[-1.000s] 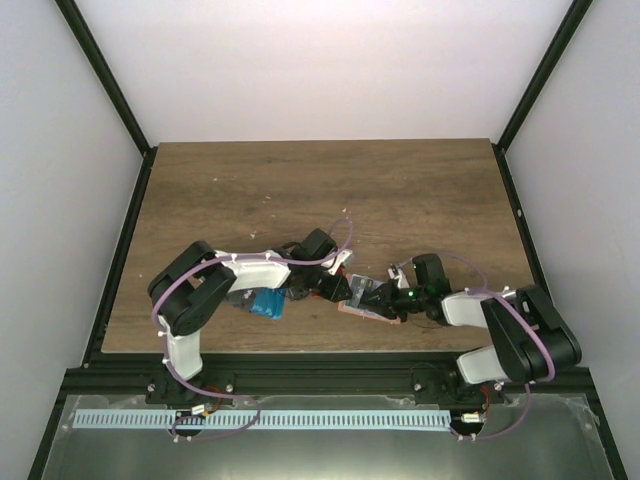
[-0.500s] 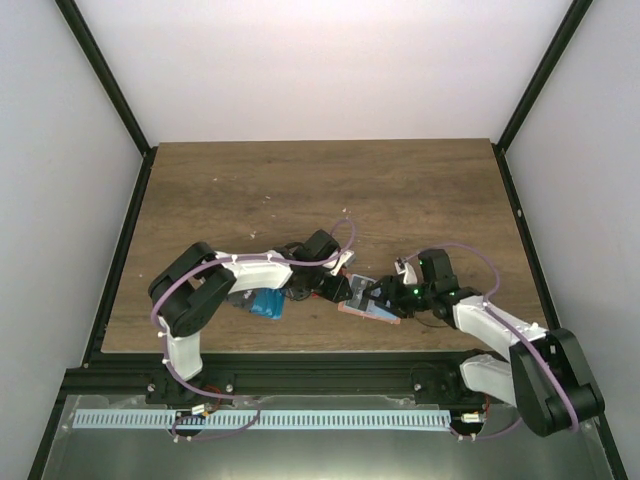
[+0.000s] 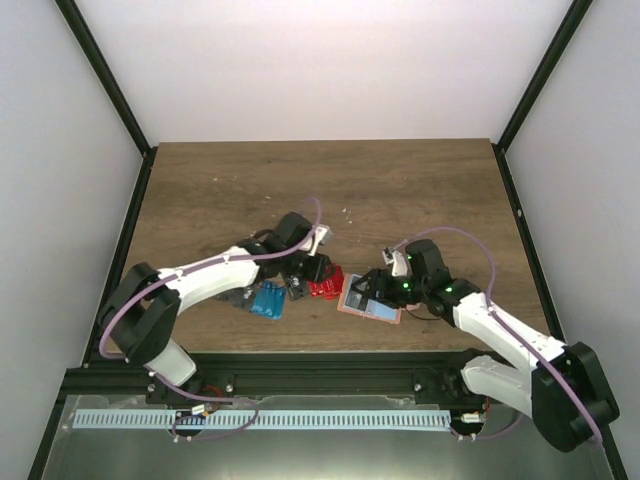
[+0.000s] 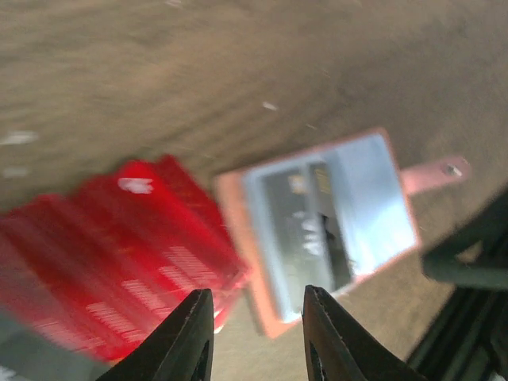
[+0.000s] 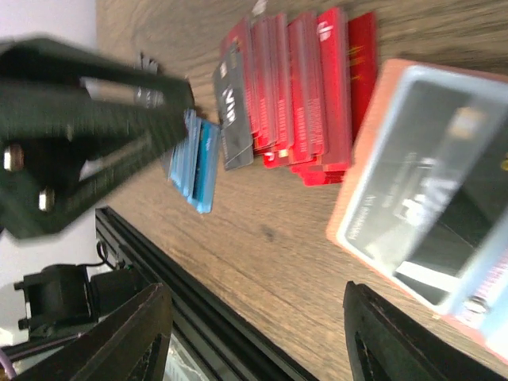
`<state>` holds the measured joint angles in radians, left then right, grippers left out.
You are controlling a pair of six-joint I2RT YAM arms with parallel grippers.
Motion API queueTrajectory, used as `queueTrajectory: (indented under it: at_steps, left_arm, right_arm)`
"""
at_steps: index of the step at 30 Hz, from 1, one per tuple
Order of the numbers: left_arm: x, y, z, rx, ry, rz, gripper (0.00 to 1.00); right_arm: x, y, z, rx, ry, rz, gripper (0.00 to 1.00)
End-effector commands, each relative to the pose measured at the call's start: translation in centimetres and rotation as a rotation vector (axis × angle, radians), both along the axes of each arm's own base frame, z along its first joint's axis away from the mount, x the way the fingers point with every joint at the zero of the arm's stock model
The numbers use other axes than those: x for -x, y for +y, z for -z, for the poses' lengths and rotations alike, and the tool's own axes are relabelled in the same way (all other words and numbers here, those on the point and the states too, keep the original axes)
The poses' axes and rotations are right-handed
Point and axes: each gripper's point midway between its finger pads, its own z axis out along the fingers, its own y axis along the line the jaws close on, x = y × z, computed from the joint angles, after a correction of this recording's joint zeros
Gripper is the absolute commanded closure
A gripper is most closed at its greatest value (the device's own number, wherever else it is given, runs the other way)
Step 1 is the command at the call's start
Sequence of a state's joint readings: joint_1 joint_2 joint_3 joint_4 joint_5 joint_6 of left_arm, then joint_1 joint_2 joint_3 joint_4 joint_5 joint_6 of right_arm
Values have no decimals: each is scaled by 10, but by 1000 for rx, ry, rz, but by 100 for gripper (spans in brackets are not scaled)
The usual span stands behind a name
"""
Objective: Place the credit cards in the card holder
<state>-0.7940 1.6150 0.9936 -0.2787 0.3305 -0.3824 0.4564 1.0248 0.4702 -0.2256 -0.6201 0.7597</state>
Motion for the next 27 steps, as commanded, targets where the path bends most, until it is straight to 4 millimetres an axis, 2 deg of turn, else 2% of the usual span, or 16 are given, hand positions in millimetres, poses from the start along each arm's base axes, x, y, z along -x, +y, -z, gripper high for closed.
queueTrajectory:
  at_steps: [1, 5, 10, 13, 21, 27]
  left_arm:
    - [-32, 61, 17, -89, -7, -190, 66]
    - [-53, 91, 27, -117, -13, -276, 63]
    - [-73, 107, 39, -145, -20, -326, 59]
    - [-77, 110, 51, -162, -1, -328, 58]
    - [-63, 114, 78, -185, 75, -326, 54]
    - [-45, 112, 82, -155, 115, -319, 54]
  right_arm:
    - [-8, 25, -10, 21, -38, -14, 39]
    - [-8, 51, -7, 36, -32, -56, 39]
    - [-3, 79, 0, 50, -22, -111, 39]
    - [-1, 86, 4, 59, -13, -124, 39]
    - [-1, 81, 8, 86, -17, -112, 39]
    - [-1, 82, 11, 93, -10, -114, 39]
